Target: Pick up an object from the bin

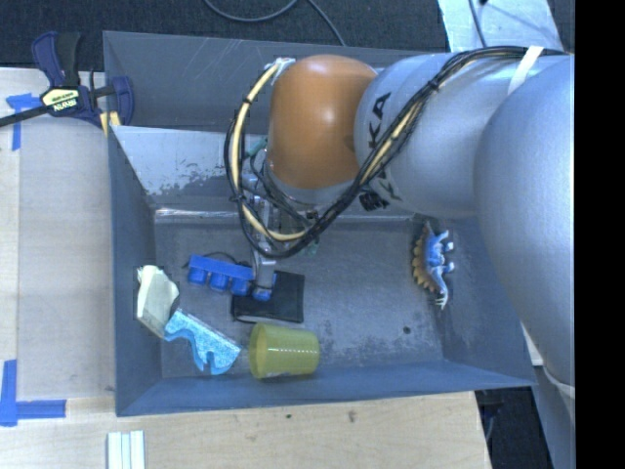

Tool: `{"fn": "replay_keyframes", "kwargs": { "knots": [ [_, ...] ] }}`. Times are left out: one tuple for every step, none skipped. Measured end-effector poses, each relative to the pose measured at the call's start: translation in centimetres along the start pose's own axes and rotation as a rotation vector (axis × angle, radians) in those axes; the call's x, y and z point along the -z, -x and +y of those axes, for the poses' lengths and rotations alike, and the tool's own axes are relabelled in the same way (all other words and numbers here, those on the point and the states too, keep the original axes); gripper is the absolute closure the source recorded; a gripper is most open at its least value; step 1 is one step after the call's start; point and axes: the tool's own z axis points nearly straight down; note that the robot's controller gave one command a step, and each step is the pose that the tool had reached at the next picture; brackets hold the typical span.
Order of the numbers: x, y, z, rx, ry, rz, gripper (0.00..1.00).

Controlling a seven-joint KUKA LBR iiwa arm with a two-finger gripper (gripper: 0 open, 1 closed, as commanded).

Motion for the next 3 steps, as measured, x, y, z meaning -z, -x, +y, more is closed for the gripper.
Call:
{"fn": "replay_keyframes", "kwargs": {
  "knots": [
    [-3.2, -2.1, -2.4, -0.109, -0.002, 0.003, 0.0],
    [-7.5, -2.3, -0.7, -0.245, -0.001, -0.002, 0.0],
    [-9.7, -1.9, -0.3, -0.258, 0.005, -0.013, 1.0]
  ]
}}
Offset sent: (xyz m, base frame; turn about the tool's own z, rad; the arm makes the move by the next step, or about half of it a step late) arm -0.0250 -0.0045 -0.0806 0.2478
